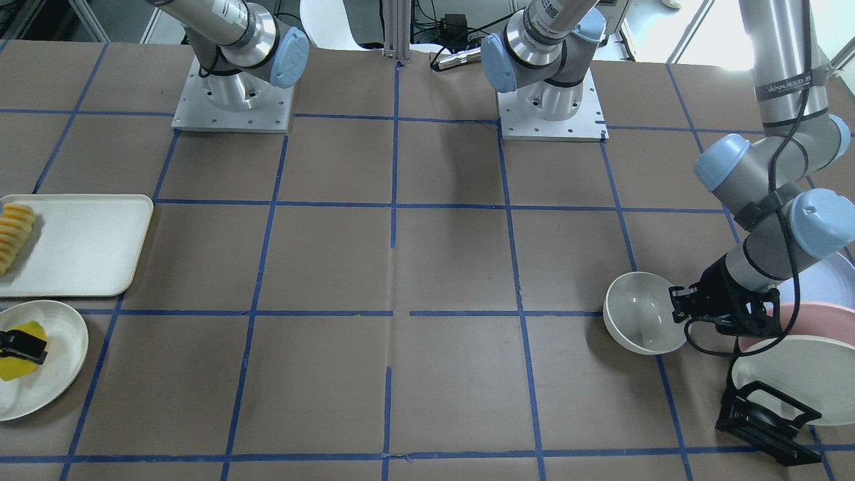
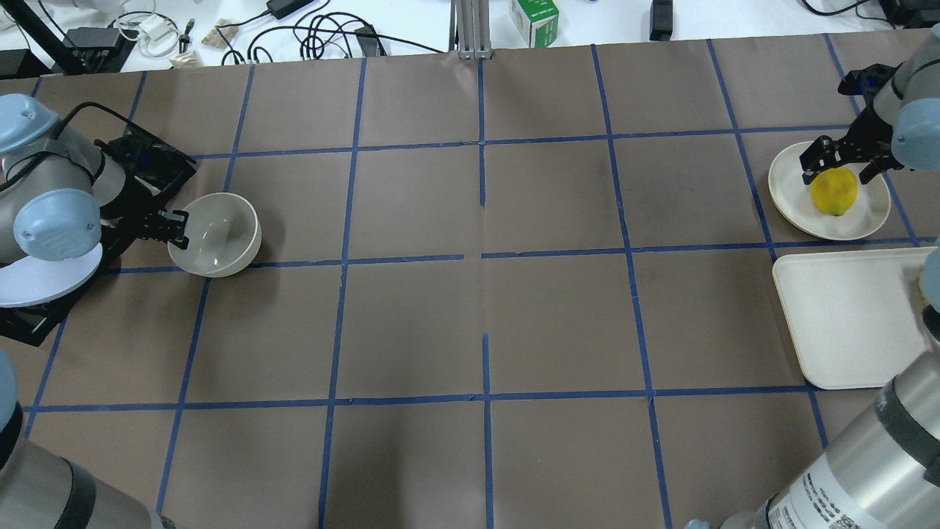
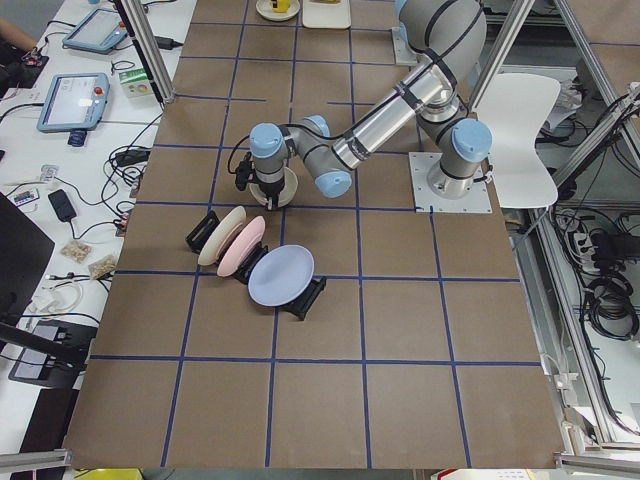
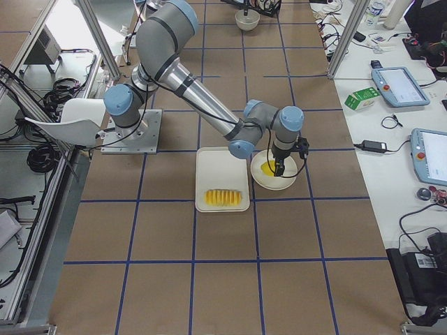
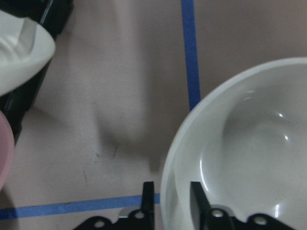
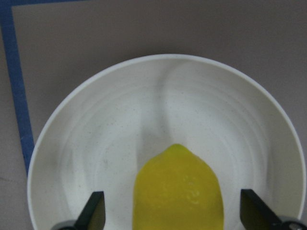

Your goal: Place bowl and put lemon in it

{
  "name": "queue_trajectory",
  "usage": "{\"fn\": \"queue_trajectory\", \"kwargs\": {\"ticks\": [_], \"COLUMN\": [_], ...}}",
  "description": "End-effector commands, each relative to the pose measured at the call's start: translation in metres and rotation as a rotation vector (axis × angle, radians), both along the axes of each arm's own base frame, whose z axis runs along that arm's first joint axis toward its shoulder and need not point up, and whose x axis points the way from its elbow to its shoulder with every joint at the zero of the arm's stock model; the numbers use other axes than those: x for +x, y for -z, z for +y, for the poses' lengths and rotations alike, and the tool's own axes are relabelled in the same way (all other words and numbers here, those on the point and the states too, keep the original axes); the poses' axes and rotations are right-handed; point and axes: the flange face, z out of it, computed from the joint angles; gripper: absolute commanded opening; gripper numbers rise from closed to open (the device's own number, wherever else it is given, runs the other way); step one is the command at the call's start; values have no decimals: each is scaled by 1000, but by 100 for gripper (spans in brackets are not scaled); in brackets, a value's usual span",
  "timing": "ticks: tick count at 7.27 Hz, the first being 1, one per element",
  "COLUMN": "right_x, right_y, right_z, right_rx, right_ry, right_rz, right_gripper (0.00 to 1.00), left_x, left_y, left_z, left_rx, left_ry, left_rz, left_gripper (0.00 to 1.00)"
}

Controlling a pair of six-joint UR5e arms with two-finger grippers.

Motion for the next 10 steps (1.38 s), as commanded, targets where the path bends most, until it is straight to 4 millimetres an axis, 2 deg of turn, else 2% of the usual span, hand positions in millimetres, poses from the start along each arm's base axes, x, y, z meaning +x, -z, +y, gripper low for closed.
{"fn": "queue_trajectory", "kwargs": {"ticks": [1, 2, 3, 4, 5, 6, 7, 8, 9, 10], "right_x": [0, 0, 0, 2, 1, 6, 19, 33, 69, 116], "right_y": [4, 3, 1, 0, -13, -38, -70, -91, -108, -129], "right_z": [0, 1, 3, 7, 6, 14, 23, 32, 33, 36], "right_rx": [7, 11, 27, 52, 46, 65, 70, 90, 104, 114], "right_ry": [-1, 2, 2, 2, 2, 3, 5, 62, 48, 55], "right_rz": [-1, 0, 3, -11, -4, -16, -29, -45, -46, -45], "right_gripper": [95, 59, 9, 0, 0, 0, 0, 0, 0, 0], "left_x": [-16, -31, -80, -132, -184, -253, -307, -345, -376, -393], "left_y": [-22, -37, -51, -52, -46, -39, -33, -26, -22, -15], "left_z": [2, 7, 8, 10, 16, 20, 26, 37, 46, 51], "left_rx": [-33, -28, -56, -46, -23, -20, -30, -7, -15, -14], "left_ry": [7, 24, 86, 58, -12, 13, -45, -87, -54, -61], "left_rz": [33, 42, 80, 100, 110, 103, 111, 121, 126, 130], "left_gripper": [0, 0, 0, 0, 0, 0, 0, 0, 0, 0]}}
